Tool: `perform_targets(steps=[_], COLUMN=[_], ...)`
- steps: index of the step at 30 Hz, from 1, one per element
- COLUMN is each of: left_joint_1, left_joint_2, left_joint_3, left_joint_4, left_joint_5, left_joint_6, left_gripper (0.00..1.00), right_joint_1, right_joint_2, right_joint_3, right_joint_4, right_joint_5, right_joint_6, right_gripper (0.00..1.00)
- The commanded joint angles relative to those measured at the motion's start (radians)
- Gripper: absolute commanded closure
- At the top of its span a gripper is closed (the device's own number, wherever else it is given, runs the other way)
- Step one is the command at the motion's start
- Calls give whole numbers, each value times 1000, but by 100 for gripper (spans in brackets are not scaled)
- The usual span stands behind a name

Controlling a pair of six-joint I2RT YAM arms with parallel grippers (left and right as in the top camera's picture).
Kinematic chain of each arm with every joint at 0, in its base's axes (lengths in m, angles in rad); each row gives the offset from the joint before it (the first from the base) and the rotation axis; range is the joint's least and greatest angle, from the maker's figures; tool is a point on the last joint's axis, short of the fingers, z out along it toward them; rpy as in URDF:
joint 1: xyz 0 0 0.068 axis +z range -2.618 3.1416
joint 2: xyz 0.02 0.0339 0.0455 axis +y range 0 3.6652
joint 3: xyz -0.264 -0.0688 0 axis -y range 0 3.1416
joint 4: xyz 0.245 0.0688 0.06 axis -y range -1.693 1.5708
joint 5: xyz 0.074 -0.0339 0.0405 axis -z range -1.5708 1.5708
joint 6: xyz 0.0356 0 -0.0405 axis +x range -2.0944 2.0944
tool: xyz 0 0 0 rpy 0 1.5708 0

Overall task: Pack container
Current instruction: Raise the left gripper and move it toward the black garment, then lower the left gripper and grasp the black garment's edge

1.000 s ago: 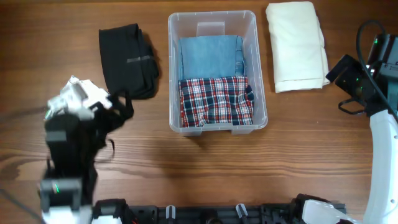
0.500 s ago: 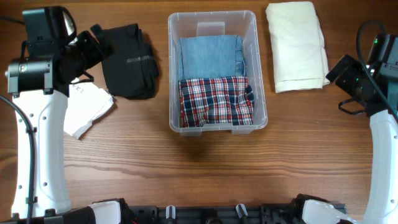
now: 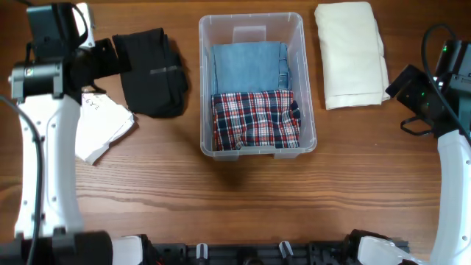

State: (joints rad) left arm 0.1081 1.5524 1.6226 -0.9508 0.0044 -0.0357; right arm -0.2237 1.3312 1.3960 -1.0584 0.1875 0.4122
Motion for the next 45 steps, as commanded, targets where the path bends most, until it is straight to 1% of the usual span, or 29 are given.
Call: perform_targets(steps=[1,6,9,16,22,36,38,42,45], left_joint_1=[8,14,14,15,40,41,41,41,41], left_joint_2=[123,268,372,558,621,737,741,742,755], left_joint_3=[14,14,14,14,14,14,14,12,2], left_joint_4=[41,167,254,320,327,310,308,308,315], left_joint_5=[5,10,48,46,48,55,55,55,55], left_joint_6=[85,92,92,80,80,80,80,80,81], left_gripper=[0,0,0,0,0,0,1,6,7], right_joint_1=[-1,-1,-1,-1,-1,-1,-1,-1,-1], right_joint_2=[8,8,8,8,8,8,8,8,8], right_joint_3=[3,3,3,3,3,3,3,3,3], right_joint_4=[1,1,1,1,1,1,1,1,1], right_joint_5=[7,7,7,7,7,7,7,7,7], right_joint_6=[7,7,7,7,6,6,6,7,6], right_gripper=[0,0,0,0,0,0,0,0,0])
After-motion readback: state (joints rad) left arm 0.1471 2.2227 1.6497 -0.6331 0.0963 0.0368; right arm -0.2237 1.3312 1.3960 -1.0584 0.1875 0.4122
